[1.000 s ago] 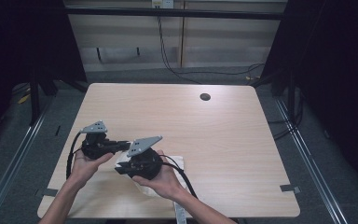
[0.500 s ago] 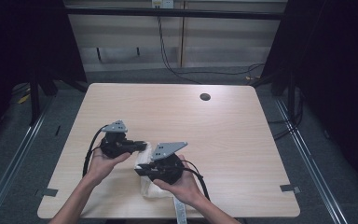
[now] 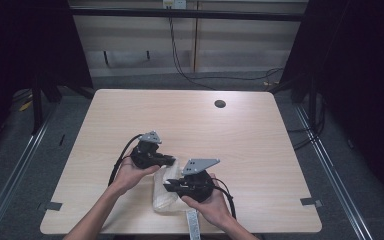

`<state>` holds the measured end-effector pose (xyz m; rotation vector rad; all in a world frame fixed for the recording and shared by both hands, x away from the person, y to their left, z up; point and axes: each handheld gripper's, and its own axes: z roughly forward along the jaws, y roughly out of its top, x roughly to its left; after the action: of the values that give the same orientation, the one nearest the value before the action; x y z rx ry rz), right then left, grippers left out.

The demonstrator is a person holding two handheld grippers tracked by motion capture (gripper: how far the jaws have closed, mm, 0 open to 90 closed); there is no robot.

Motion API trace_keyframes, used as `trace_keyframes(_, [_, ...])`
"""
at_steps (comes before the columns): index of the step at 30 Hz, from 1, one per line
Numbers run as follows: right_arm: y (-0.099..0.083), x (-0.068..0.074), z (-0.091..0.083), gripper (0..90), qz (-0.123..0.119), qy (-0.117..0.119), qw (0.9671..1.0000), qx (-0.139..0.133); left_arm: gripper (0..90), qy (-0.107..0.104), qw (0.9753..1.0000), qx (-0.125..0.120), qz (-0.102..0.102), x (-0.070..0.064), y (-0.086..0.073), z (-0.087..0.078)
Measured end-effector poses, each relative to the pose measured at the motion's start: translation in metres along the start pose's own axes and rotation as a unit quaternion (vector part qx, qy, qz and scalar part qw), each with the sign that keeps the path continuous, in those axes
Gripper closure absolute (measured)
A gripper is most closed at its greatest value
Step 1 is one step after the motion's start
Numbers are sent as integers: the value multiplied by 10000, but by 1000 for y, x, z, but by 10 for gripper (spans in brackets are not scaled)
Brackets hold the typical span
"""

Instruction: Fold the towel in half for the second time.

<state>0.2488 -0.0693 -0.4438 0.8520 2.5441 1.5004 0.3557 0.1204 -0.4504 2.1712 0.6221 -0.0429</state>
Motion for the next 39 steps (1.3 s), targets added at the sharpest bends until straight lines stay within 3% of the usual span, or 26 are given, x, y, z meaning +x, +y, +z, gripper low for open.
trace_keyframes(6, [-10, -4, -3, 820, 14, -76, 9999, 102, 855, -131, 9997, -118, -193, 0, -4, 14])
trace_keyframes(8, [-16, -6, -1, 822, 4, -176, 9997, 166, 856, -44, 9999, 45, -97, -2, -5, 19])
trace_keyframes(12, [-23, -9, 3, 822, 35, -199, 9995, 245, 853, -211, 9997, 53, -115, -3, -6, 25])
trace_keyframes(20, [-36, -11, 1, 788, -31, -344, 9985, 417, 809, -239, 9995, 206, -47, -8, -7, 38])
trace_keyframes(24, [-38, -10, -4, 748, -59, -401, 9982, 432, 765, -206, 9996, 152, -140, -9, -7, 42])
trace_keyframes(29, [-43, -12, -12, 706, -100, -403, 9976, 549, 700, -321, 9993, 80, -159, -10, -7, 43])
trace_keyframes(33, [-49, -16, -17, 671, 15, -357, 9982, 487, 648, -298, 9994, 52, -161, -9, -6, 44])
trace_keyframes(35, [-51, -17, -19, 677, 15, -355, 9982, 487, 600, -219, 9995, -195, -127, -9, -4, 42])
trace_keyframes(39, [-55, -21, -24, 660, 120, -405, 9984, 389, 540, -201, 9990, -344, -187, -6, 0, 36])
